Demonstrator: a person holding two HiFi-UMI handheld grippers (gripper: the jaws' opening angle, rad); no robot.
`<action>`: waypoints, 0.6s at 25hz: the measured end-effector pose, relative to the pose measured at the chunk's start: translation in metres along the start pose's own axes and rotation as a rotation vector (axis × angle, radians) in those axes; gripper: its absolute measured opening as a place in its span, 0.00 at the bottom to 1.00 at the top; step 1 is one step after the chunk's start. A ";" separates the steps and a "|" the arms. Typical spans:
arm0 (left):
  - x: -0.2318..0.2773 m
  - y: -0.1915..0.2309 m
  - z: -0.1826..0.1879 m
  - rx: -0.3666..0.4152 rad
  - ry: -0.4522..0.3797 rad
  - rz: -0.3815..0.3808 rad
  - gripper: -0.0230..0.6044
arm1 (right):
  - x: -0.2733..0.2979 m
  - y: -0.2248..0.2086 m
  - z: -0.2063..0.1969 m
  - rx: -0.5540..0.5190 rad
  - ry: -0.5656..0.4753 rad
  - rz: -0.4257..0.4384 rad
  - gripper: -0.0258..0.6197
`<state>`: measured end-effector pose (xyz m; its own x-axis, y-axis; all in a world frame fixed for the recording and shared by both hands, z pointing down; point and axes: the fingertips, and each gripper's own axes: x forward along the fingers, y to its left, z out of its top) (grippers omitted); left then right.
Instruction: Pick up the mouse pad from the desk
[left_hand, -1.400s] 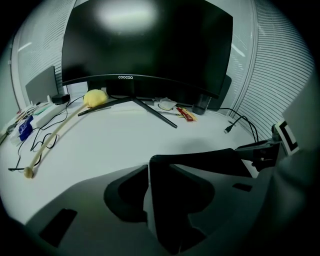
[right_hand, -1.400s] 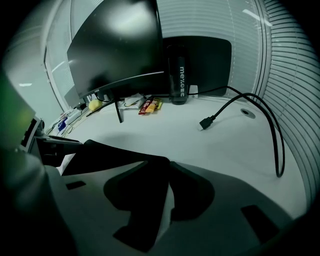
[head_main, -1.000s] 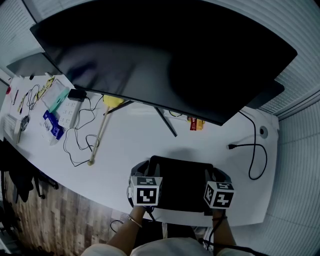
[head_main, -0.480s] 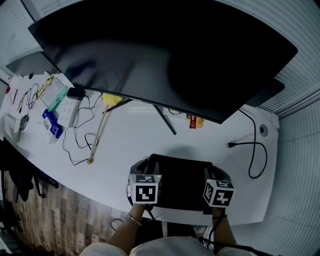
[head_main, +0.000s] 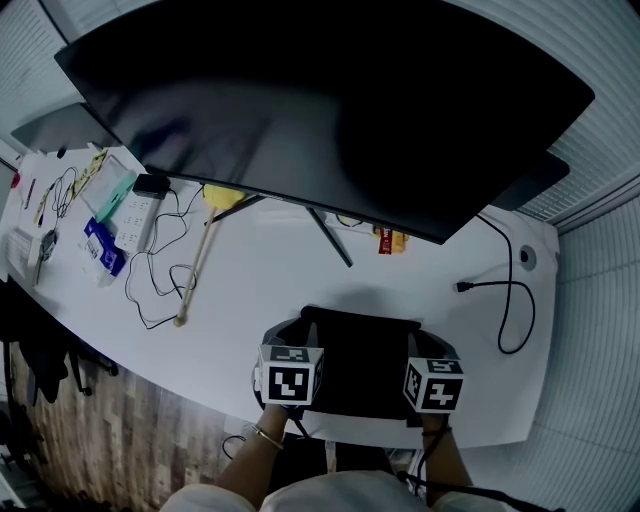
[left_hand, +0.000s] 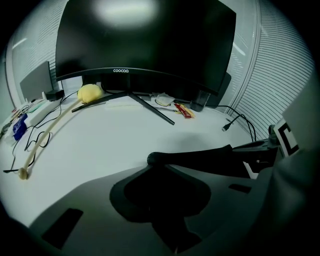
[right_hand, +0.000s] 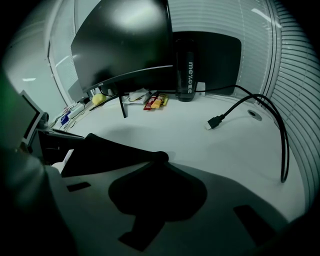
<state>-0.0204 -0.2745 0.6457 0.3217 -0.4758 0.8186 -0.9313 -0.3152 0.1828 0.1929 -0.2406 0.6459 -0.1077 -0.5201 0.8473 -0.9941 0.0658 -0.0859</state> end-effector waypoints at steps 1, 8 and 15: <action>0.000 -0.001 -0.001 -0.001 0.004 -0.004 0.15 | 0.000 0.000 0.000 -0.001 0.000 0.002 0.14; 0.000 -0.003 -0.002 0.006 0.012 -0.010 0.12 | 0.000 0.001 0.001 -0.001 -0.010 0.005 0.13; -0.006 -0.005 -0.002 -0.002 -0.011 -0.011 0.11 | -0.003 0.003 0.002 -0.005 -0.035 -0.004 0.12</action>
<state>-0.0176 -0.2686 0.6409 0.3340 -0.4809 0.8107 -0.9280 -0.3186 0.1933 0.1907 -0.2405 0.6419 -0.1037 -0.5494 0.8291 -0.9945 0.0677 -0.0795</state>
